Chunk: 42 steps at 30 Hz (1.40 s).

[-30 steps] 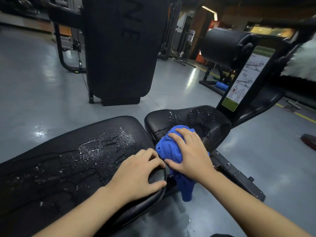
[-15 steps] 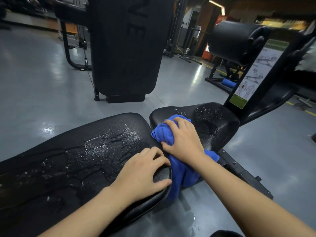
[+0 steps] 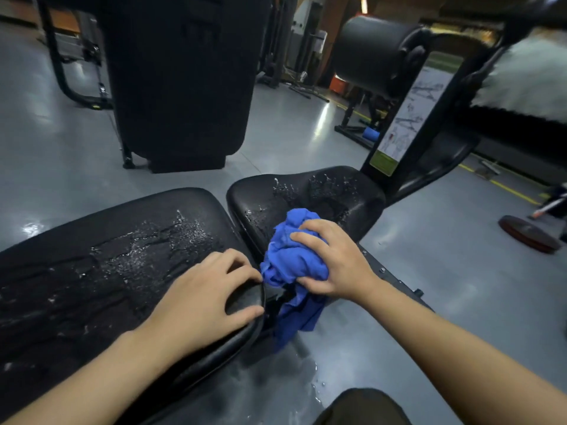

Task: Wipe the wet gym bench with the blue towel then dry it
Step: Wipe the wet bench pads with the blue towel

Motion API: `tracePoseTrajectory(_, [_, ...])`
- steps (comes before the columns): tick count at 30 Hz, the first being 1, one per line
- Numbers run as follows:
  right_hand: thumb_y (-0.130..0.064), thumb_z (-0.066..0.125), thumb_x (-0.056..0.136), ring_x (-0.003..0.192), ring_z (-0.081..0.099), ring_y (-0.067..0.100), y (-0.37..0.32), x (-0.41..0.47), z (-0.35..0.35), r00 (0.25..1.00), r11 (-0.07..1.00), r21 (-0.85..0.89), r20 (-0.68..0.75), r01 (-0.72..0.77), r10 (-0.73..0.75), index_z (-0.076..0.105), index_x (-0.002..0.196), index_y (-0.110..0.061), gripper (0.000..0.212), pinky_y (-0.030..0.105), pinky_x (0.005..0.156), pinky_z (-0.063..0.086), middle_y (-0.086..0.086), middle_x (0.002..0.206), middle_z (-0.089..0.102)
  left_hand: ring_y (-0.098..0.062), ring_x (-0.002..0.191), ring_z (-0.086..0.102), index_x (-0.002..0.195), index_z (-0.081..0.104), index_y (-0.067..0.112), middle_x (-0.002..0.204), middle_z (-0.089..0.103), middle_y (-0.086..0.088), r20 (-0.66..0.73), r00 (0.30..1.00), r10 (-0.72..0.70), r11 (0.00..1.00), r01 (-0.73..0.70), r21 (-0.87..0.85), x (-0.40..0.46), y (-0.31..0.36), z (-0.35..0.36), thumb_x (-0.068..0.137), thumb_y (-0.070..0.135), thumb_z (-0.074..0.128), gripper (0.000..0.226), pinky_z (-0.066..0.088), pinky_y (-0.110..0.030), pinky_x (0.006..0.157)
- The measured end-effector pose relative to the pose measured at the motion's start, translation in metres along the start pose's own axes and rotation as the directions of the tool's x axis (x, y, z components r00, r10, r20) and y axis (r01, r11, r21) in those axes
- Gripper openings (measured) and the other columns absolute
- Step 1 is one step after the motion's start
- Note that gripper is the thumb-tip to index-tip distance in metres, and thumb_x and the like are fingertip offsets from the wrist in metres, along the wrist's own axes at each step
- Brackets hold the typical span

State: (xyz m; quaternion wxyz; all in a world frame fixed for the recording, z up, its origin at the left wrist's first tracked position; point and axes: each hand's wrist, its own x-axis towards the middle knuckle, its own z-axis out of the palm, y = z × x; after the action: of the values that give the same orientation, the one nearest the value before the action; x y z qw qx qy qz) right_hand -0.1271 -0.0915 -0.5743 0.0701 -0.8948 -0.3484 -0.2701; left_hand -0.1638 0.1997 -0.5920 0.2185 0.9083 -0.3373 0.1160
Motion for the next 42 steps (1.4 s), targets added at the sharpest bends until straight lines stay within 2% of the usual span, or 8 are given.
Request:
tracePoseTrajectory(4, [-0.044, 0.064, 0.085, 0.122, 0.050, 0.034, 0.040, -0.009, -0.014, 0.992, 0.992, 0.032, 0.002, -0.124, 0.124, 0.057, 0.134, -0.006, 0.062, 0.044, 0.107, 0.039, 0.017, 0.131, 0.052, -0.002, 0.107, 0.048, 0.115, 0.055, 0.047, 0.118, 0.044, 0.026, 0.007, 1.000, -0.010, 1.000, 0.010, -0.013, 0.000, 0.000, 0.001, 0.078, 0.075, 0.047, 0.047, 0.042, -0.021, 0.081])
tracePoseTrajectory(9, [-0.047, 0.063, 0.086, 0.132, 0.041, 0.028, 0.098, -0.020, -0.032, 0.938, 0.939, 0.019, -0.019, -0.345, 0.345, 0.051, 0.140, -0.013, 0.065, 0.041, 0.115, 0.033, 0.013, 0.139, 0.045, 0.002, 0.107, 0.046, 0.114, 0.054, 0.051, 0.118, 0.042, 0.029, 0.024, 1.000, -0.015, 1.000, 0.016, -0.020, 0.003, -0.002, 0.002, 0.076, 0.076, 0.050, 0.046, 0.040, -0.019, 0.080])
tracePoseTrajectory(16, [-0.046, 0.061, 0.086, 0.128, 0.042, 0.027, 0.126, -0.013, -0.038, 0.878, 0.881, -0.029, -0.102, -0.473, 0.468, 0.050, 0.139, -0.013, 0.064, 0.021, 0.112, 0.024, 0.009, 0.138, 0.044, 0.003, 0.102, 0.047, 0.111, 0.054, 0.052, 0.117, 0.044, 0.030, 0.048, 0.999, -0.020, 1.000, 0.020, 0.009, 0.006, -0.001, -0.003, 0.074, 0.079, 0.048, 0.046, 0.041, -0.019, 0.068])
tracePoseTrajectory(20, [-0.048, 0.058, 0.086, 0.130, 0.039, 0.028, 0.106, -0.012, -0.027, 0.811, 0.827, 0.054, -0.169, -0.560, 0.561, 0.050, 0.140, -0.016, 0.063, 0.032, 0.114, 0.028, 0.011, 0.138, 0.041, 0.002, 0.103, 0.048, 0.111, 0.053, 0.052, 0.118, 0.043, 0.030, 0.056, 0.998, -0.027, 1.000, 0.027, 0.009, 0.004, 0.000, -0.003, 0.075, 0.079, 0.047, 0.046, 0.042, -0.021, 0.070])
tracePoseTrajectory(24, [-0.046, 0.058, 0.086, 0.131, 0.038, 0.031, 0.060, -0.020, -0.012, 0.820, 0.829, 0.122, -0.129, -0.546, 0.558, 0.050, 0.140, -0.016, 0.062, 0.044, 0.116, 0.029, 0.014, 0.139, 0.040, 0.002, 0.103, 0.047, 0.111, 0.054, 0.051, 0.116, 0.043, 0.029, 0.067, 0.997, -0.023, 1.000, 0.023, 0.002, 0.005, 0.000, -0.004, 0.075, 0.078, 0.048, 0.045, 0.038, -0.018, 0.072])
tracePoseTrajectory(30, [-0.040, 0.066, 0.082, 0.129, 0.041, 0.028, -0.004, -0.027, 0.003, 0.897, 0.905, 0.144, -0.138, -0.402, 0.420, 0.054, 0.135, -0.016, 0.060, 0.034, 0.115, 0.027, 0.012, 0.136, 0.043, 0.002, 0.101, 0.047, 0.111, 0.054, 0.052, 0.116, 0.043, 0.029, 0.074, 0.997, -0.024, 1.000, 0.024, -0.005, 0.005, -0.002, -0.004, 0.075, 0.079, 0.048, 0.046, 0.038, -0.019, 0.071])
tracePoseTrajectory(36, [-0.043, 0.070, 0.078, 0.126, 0.045, 0.028, 0.015, -0.028, 0.002, 0.954, 0.963, 0.103, -0.146, -0.249, 0.262, 0.052, 0.133, -0.017, 0.064, 0.031, 0.114, 0.029, 0.016, 0.131, 0.049, 0.002, 0.102, 0.046, 0.112, 0.052, 0.054, 0.116, 0.042, 0.029, 0.076, 0.997, -0.030, 0.999, 0.032, -0.030, 0.004, -0.004, -0.004, 0.075, 0.081, 0.047, 0.046, 0.048, -0.026, 0.075])
tracePoseTrajectory(42, [-0.042, 0.062, 0.082, 0.134, 0.041, 0.022, 0.064, -0.024, -0.014, 0.898, 0.905, 0.113, -0.122, -0.410, 0.422, 0.048, 0.138, -0.022, 0.061, 0.034, 0.113, 0.033, 0.007, 0.142, 0.045, 0.003, 0.101, 0.046, 0.107, 0.050, 0.056, 0.113, 0.042, 0.030, 0.073, 0.997, -0.038, 0.999, 0.040, -0.028, 0.009, -0.004, -0.002, 0.074, 0.081, 0.050, 0.041, 0.045, -0.022, 0.071])
